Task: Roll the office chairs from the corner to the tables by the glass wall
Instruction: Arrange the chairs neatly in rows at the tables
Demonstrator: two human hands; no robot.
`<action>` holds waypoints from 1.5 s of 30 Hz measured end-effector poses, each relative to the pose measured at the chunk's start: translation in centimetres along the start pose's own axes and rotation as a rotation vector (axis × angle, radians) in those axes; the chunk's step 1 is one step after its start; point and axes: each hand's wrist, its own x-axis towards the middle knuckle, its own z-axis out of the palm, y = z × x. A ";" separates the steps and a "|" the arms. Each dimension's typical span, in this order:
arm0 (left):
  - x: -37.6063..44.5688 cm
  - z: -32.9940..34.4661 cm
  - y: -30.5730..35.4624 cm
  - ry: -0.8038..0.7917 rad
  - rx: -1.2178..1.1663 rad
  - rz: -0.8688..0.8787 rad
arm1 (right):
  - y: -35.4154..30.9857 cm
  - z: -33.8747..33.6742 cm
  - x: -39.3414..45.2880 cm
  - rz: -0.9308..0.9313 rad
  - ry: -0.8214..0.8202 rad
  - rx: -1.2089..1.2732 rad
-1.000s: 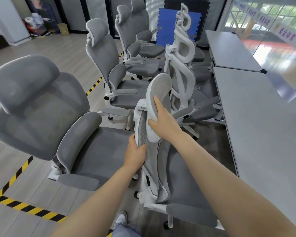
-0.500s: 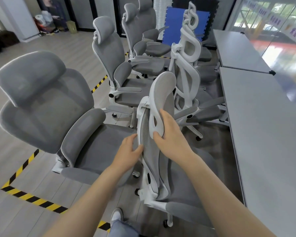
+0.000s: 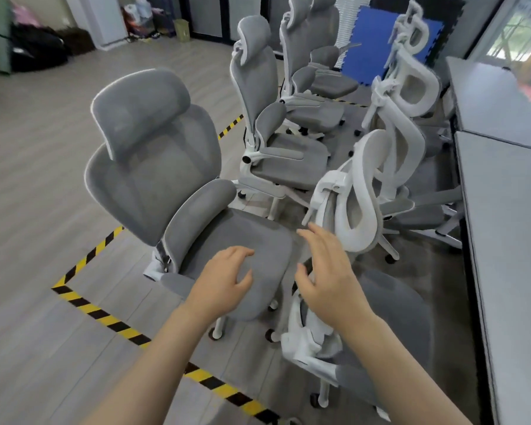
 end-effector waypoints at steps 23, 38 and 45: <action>-15.6 -22.8 -34.4 0.226 0.026 -0.453 | -27.1 29.7 15.2 0.004 -0.547 0.273; -4.4 -38.1 -52.8 0.383 0.072 -0.643 | -43.2 47.7 41.8 -0.297 -0.707 0.319; 2.2 -42.9 -62.2 0.398 0.040 -0.665 | -46.3 54.2 51.4 -0.302 -0.707 0.315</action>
